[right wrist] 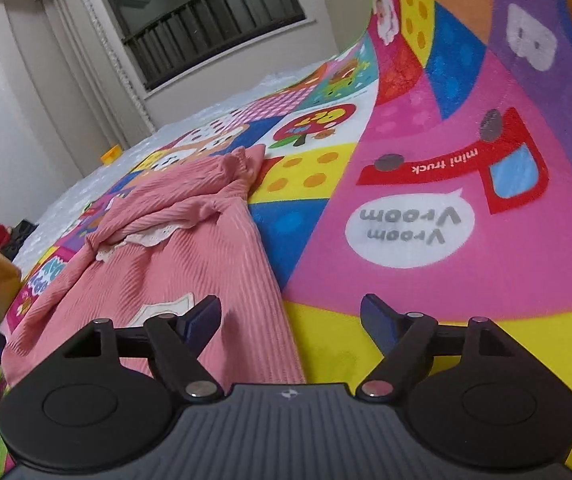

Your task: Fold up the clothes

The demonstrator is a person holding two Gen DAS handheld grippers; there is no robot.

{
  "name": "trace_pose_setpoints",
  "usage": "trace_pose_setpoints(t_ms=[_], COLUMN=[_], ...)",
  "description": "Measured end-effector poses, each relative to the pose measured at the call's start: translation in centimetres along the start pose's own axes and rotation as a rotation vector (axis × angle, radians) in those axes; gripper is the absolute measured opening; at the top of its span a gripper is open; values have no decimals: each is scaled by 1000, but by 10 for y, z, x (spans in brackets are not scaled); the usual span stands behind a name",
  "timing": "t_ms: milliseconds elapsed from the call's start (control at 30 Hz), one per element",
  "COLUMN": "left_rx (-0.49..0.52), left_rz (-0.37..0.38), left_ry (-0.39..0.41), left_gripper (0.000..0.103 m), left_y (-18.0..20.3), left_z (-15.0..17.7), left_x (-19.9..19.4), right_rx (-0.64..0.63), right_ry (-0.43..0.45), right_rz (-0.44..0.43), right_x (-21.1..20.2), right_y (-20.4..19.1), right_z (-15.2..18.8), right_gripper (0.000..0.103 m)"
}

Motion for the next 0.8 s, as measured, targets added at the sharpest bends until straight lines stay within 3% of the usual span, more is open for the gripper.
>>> trace_pose_setpoints(t_ms=[167,267,333,533,667,800], left_rx=[155,200,192,217,283,348], left_rz=[-251,-320,-319,-294,-299,-303], left_ry=[37,66,79,108,90,71], left_gripper=[92,91,91,98,99,101], left_y=[16,19,17,18,21,23], left_z=[10,16,18,26,33,41], left_x=[7,10,8,5,-5,-15], right_rx=[-5,-65,-125,-240,-293,-459], right_ry=[45,58,56,20,-55,-28], right_rz=[4,14,29,101,76,-16], right_x=[2,4,7,11,1,-34], right_y=[-3,-10,-18,-28,-34,-64], right_z=[5,11,16,25,26,36], right_gripper=[85,95,103,103,103,103])
Point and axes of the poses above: each gripper's, at about its wrist camera, not at the fingertips, and x roughly the way its jaws point, y to its right, z to its underside, the point moved 10 cm from there along x, roughly the way its jaws point, and after that the axes turned 9 degrees about -z, right-handed, at the moved point
